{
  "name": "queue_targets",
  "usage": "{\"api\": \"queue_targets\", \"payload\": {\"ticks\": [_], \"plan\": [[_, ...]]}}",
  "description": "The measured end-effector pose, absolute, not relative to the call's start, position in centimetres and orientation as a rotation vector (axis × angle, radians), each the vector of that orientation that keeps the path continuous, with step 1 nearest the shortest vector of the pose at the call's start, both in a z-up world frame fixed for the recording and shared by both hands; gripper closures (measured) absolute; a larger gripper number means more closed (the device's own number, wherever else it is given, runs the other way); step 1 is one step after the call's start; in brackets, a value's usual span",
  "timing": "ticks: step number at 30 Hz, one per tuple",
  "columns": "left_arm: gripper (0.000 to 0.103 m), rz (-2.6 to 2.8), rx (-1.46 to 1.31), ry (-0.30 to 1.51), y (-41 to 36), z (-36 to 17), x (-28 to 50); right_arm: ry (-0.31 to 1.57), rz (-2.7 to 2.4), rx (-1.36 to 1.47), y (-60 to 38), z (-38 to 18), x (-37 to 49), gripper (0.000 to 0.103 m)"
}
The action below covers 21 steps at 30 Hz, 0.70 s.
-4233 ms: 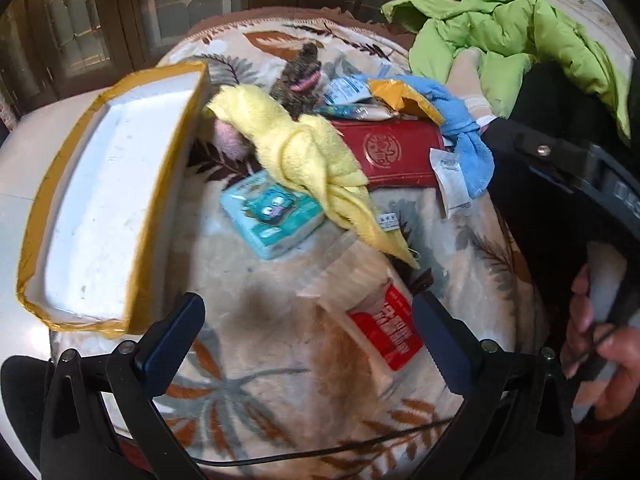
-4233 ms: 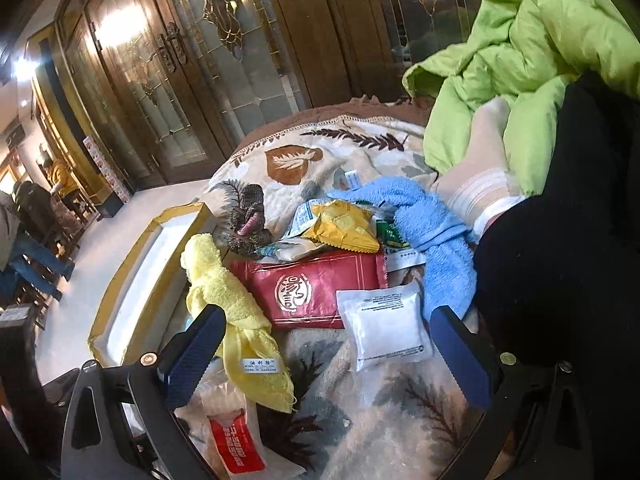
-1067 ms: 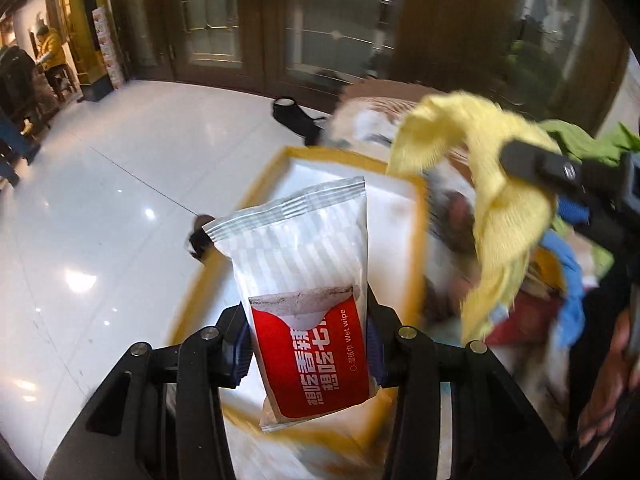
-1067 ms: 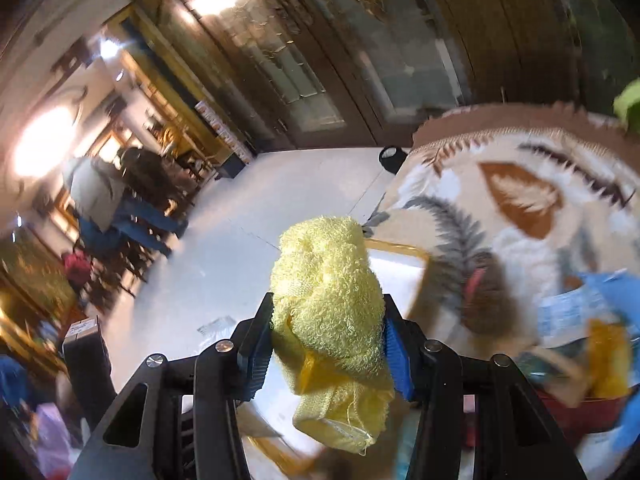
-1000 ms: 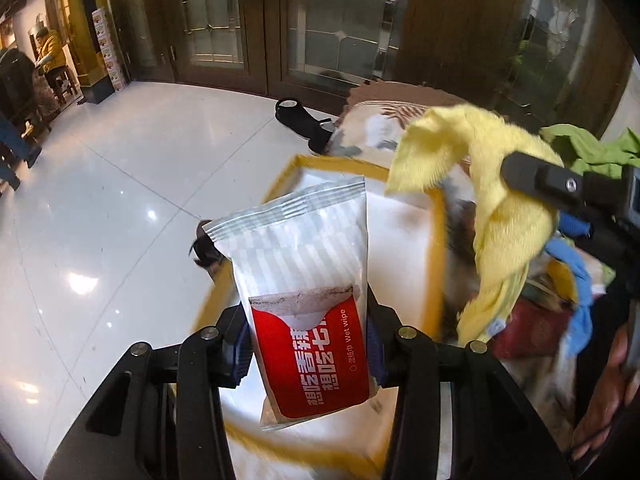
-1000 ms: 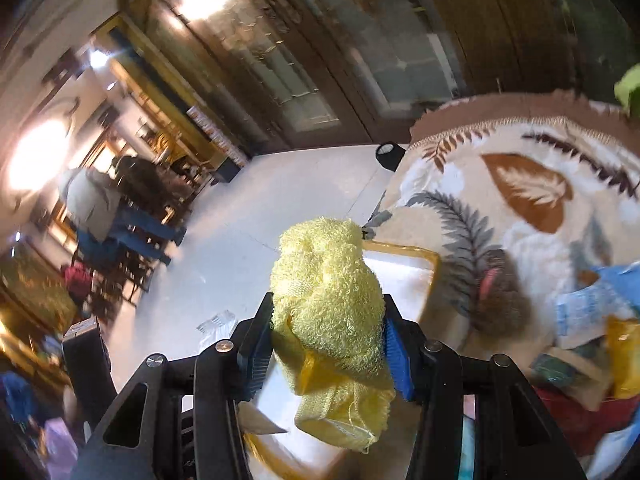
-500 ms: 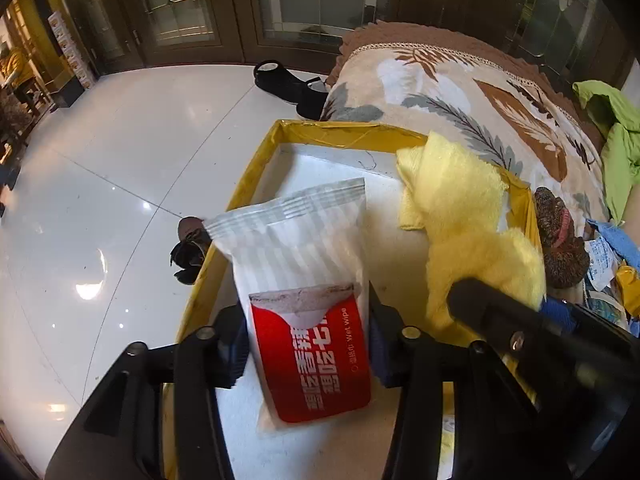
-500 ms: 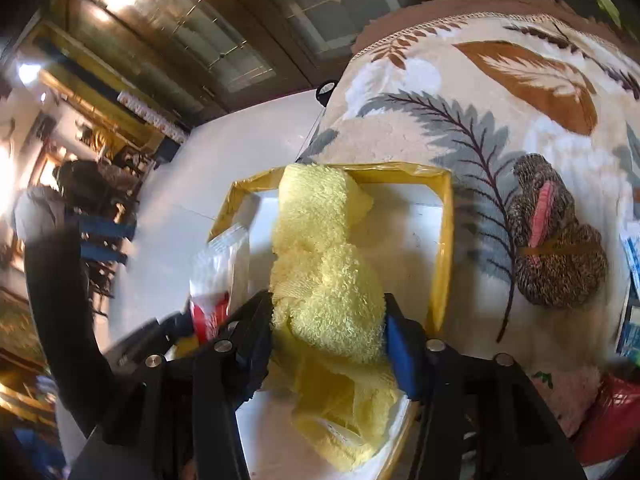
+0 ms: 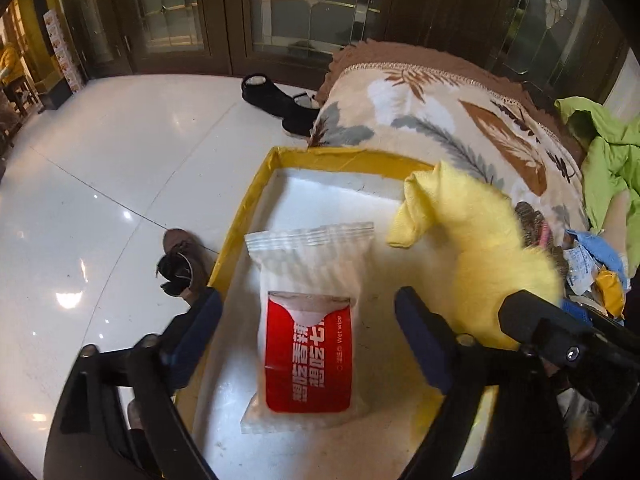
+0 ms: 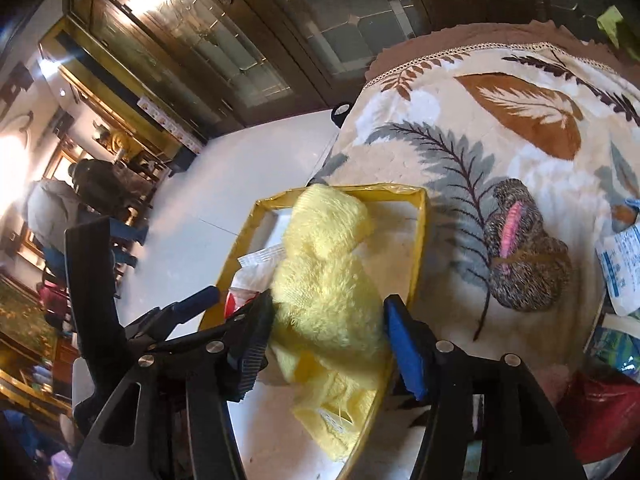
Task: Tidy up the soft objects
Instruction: 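Lower the bag into the yellow-rimmed box with left tool while right tool drops the towel in, then grasp the pink teddy bear with right tool while left tool grasps the blue cartoon tissue pack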
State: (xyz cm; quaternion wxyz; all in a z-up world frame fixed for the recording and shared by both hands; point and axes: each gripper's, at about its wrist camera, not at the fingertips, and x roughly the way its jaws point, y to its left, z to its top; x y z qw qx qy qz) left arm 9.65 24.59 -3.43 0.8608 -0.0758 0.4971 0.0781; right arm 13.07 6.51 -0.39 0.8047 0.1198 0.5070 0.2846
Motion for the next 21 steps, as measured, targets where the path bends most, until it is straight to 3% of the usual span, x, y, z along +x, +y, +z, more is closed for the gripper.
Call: {"api": "queue_targets", "payload": {"ticks": [2, 12, 21], "plan": [[0.000, 0.188, -0.114, 1.021, 23.9, -2.7, 9.3, 1.079, 0.615, 0.267, 6.1, 0.1, 12.8, 0.043], [0.000, 0.152, -0.106, 0.934, 21.8, 1.4, 6.2, 0.960, 0.538, 0.305, -4.0, 3.2, 10.1, 0.040], [0.000, -0.013, -0.043, 0.926, 14.0, 2.7, 4.3, 0.954, 0.436, 0.274, -12.6, 2.9, 7.6, 0.038]]}}
